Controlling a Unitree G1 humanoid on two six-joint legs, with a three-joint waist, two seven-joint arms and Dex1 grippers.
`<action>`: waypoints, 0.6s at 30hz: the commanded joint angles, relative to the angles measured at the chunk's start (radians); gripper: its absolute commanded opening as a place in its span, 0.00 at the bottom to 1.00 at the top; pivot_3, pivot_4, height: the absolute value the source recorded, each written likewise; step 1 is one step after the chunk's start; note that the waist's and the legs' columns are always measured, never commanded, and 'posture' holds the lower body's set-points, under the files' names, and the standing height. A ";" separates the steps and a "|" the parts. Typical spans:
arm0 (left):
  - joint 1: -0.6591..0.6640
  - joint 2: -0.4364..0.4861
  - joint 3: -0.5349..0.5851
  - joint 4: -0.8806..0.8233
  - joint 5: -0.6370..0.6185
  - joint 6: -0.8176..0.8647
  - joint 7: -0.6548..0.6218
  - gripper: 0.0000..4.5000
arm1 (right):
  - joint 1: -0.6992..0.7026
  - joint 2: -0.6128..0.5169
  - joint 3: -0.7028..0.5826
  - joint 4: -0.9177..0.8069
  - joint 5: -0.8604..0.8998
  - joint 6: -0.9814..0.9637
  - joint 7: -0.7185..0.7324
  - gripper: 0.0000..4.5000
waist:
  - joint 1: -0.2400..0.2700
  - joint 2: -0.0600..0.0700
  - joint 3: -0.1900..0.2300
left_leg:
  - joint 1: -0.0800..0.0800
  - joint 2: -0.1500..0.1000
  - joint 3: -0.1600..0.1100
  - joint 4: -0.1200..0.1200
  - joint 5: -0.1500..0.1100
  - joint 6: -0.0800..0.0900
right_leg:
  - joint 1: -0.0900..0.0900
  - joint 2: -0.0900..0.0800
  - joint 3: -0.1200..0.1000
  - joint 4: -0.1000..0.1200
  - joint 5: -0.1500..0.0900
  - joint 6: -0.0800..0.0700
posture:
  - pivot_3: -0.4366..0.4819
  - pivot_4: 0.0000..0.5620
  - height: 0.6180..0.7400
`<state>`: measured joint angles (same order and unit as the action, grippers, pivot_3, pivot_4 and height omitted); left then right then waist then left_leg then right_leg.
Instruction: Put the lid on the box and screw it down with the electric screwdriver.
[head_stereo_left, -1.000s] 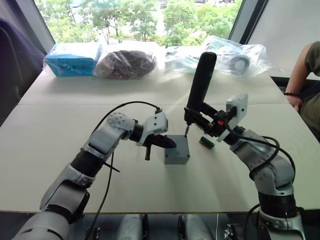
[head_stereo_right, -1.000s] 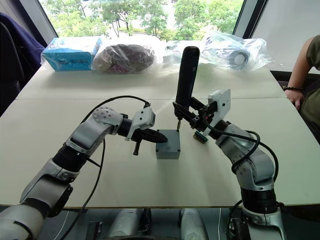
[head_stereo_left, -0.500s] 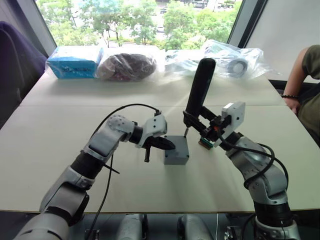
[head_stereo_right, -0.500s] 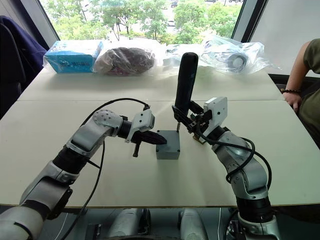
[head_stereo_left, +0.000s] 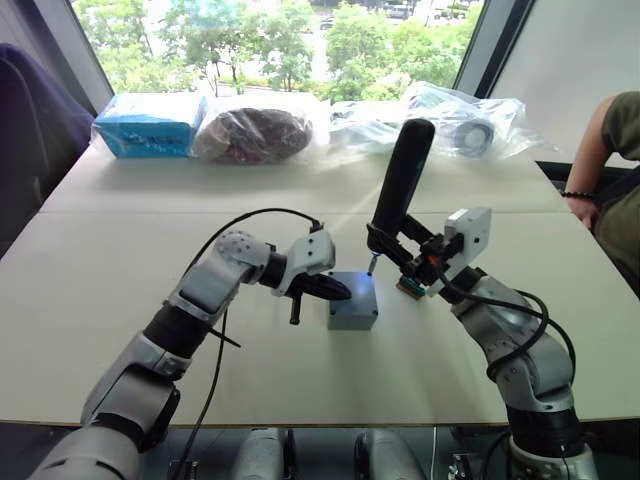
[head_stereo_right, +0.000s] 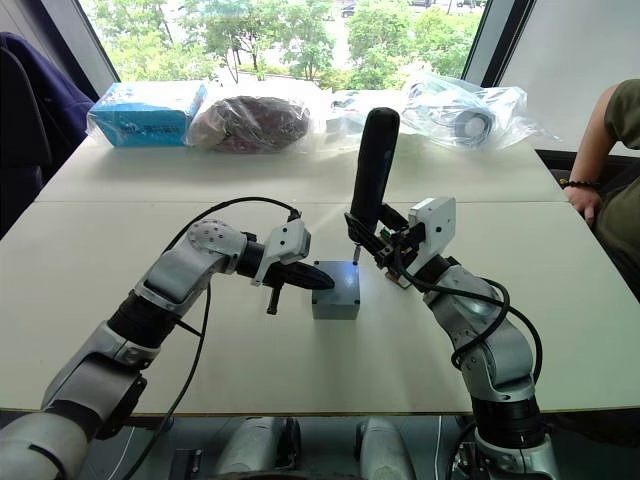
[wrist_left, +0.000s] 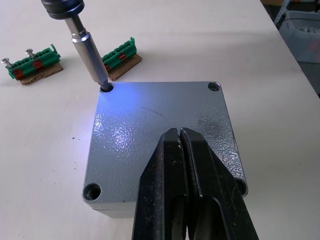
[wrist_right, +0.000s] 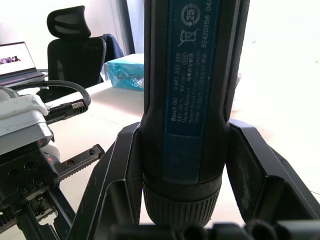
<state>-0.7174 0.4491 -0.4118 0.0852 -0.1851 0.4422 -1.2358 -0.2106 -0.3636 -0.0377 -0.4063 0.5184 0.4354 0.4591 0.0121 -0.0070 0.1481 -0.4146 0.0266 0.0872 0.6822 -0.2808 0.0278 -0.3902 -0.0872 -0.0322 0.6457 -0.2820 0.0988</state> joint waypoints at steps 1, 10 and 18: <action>0.011 -0.001 -0.014 0.009 0.019 -0.007 0.002 0.00 | 0.034 -0.010 0.032 0.039 -0.017 0.049 0.009 0.40 | 0.000 0.000 0.000 | 0.000 0.000 0.000 0.000 0.000 0.000 | 0.000 0.000 0.000 0.000 0.000 0.000 | 0.48 0.27 1.00; 0.016 -0.001 -0.020 0.024 0.027 -0.021 -0.001 0.00 | -0.078 -0.062 -0.052 -0.071 0.075 0.147 -0.021 0.40 | 0.000 0.000 0.000 | 0.000 0.000 0.000 0.000 0.000 0.000 | 0.000 -0.001 0.000 0.000 0.000 0.000 | 0.48 0.27 1.00; -0.011 -0.046 0.100 0.046 -0.093 0.054 0.020 0.00 | -0.446 -0.211 -0.342 -0.039 0.523 0.486 -0.208 0.40 | 0.001 0.004 0.003 | -0.012 -0.001 -0.001 0.001 0.000 0.000 | -0.012 -0.003 -0.001 0.003 0.000 0.000 | 0.48 0.27 1.00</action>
<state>-0.7168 0.4145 -0.3662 0.1325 -0.2287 0.4510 -1.2295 -0.6045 -0.5480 -0.2797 -0.4433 0.9015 0.8657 0.3067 0.0135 -0.0034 0.1508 -0.4274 0.0260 0.0864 0.6830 -0.2804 0.0275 -0.4027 -0.0901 -0.0329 0.6480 -0.2818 0.0988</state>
